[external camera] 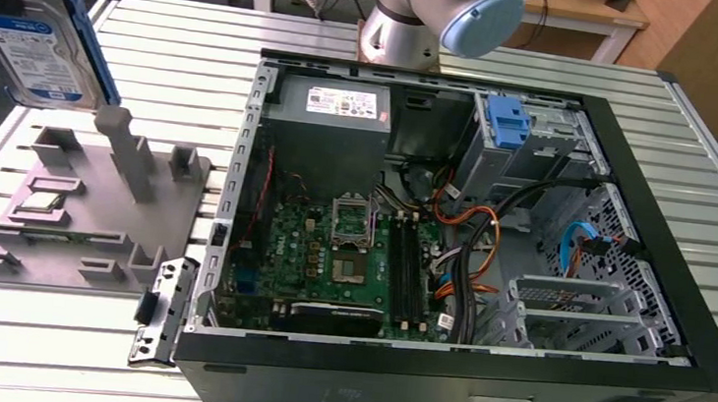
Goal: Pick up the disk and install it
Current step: 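Pick up the disk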
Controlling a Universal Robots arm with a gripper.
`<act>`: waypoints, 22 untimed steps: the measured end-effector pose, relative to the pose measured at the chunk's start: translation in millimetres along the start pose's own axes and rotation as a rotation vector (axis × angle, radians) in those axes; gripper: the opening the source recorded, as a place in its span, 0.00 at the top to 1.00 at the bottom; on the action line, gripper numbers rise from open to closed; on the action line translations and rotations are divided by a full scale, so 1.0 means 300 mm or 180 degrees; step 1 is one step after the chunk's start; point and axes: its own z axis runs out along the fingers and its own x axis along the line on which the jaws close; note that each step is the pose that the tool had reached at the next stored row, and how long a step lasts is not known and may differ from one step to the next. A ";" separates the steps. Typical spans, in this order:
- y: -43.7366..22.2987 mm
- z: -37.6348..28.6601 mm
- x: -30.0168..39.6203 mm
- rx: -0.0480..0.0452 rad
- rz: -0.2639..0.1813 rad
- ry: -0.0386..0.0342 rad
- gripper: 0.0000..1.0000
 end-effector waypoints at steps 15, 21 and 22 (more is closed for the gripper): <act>0.001 -0.045 -0.002 0.0001 0.0000 0.0000 0.65; 0.001 -0.050 -0.002 0.0000 0.0000 0.0000 0.65; 0.001 -0.052 -0.002 0.0000 0.0000 0.0000 0.65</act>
